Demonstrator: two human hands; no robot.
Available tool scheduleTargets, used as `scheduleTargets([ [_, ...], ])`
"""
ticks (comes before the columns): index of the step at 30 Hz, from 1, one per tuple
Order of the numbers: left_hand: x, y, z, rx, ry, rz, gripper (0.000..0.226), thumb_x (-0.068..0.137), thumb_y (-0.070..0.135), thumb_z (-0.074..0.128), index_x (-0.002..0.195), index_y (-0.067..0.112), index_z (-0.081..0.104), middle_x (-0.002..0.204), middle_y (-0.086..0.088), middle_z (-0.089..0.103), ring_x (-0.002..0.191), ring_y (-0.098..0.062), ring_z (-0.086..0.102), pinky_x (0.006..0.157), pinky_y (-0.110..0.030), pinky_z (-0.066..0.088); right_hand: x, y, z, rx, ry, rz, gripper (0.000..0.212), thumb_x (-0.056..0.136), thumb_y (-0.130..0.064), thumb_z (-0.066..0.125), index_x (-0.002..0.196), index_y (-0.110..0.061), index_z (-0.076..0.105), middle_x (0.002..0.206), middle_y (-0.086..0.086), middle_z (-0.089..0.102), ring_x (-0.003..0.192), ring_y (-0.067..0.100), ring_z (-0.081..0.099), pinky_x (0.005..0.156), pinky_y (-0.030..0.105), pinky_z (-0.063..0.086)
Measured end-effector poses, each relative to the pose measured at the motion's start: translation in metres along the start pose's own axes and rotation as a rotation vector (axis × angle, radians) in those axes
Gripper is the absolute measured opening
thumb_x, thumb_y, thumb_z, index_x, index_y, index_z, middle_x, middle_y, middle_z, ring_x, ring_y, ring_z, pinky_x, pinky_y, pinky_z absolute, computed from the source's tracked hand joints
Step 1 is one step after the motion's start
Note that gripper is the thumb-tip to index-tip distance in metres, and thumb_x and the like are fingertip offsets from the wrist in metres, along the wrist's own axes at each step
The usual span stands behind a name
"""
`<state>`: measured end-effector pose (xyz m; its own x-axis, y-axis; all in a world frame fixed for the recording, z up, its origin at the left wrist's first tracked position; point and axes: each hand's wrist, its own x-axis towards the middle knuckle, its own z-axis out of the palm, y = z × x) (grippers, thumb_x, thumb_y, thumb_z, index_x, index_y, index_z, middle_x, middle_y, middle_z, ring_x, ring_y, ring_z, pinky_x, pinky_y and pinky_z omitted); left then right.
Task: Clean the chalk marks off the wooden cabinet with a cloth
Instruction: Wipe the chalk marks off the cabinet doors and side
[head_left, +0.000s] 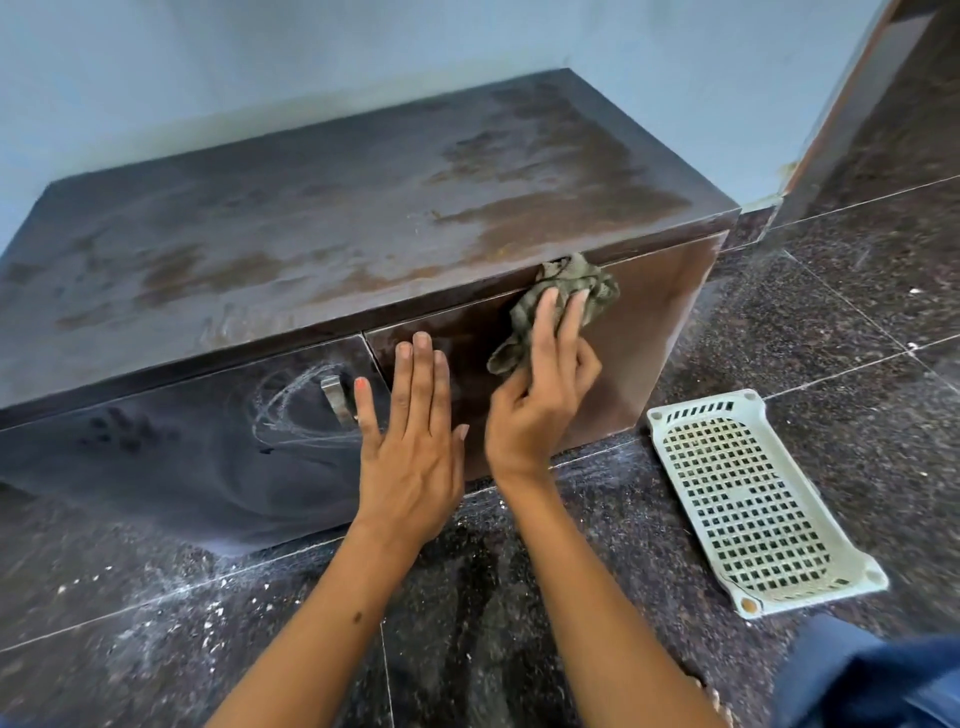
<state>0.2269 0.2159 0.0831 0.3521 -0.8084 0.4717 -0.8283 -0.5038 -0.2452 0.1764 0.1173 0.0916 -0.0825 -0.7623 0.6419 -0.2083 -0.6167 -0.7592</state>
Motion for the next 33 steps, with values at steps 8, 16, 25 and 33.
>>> scheduleTargets([
  [8,0.001,0.003,0.007,-0.030,0.013,-0.030,0.066,0.097,0.034,0.025,0.150,0.000,0.005,0.158,-0.014,-0.005,0.147,-0.028,0.000,0.115,-0.054,-0.010,0.059,0.045,-0.014,-0.050,0.181,0.350,0.082,0.065,0.018,0.040,0.143,-0.006,0.037,0.150,0.014,0.032,0.118,-0.008,0.035,0.096,-0.007,0.003],
  [16,0.001,0.006,0.004,-0.072,0.012,-0.052,0.066,0.096,0.034,0.026,0.150,0.000,0.006,0.158,-0.014,-0.005,0.147,-0.026,-0.001,0.114,-0.053,-0.011,0.026,0.119,-0.015,0.216,0.144,0.908,0.077,0.070,0.013,0.035,0.144,-0.006,0.035,0.142,0.015,0.044,0.131,0.023,0.043,0.113,0.037,0.031],
  [25,0.001,0.005,0.001,-0.078,-0.008,-0.045,0.066,0.095,0.034,0.025,0.150,0.000,0.010,0.159,-0.014,0.002,0.147,-0.027,0.002,0.114,-0.054,-0.011,0.080,0.049,-0.029,0.109,0.153,0.554,0.080,0.071,0.015,0.037,0.147,-0.012,0.031,0.149,0.009,0.036,0.131,0.011,0.038,0.110,0.014,0.018],
  [33,0.001,0.005,0.009,-0.077,0.021,-0.043,0.066,0.097,0.035,0.025,0.150,0.001,0.003,0.158,-0.012,-0.009,0.147,-0.026,-0.002,0.113,-0.055,-0.011,0.051,0.063,-0.009,-0.072,0.237,0.337,0.077,0.064,0.016,0.038,0.140,0.000,0.040,0.148,0.019,0.035,0.112,0.021,0.043,0.099,-0.002,0.010],
])
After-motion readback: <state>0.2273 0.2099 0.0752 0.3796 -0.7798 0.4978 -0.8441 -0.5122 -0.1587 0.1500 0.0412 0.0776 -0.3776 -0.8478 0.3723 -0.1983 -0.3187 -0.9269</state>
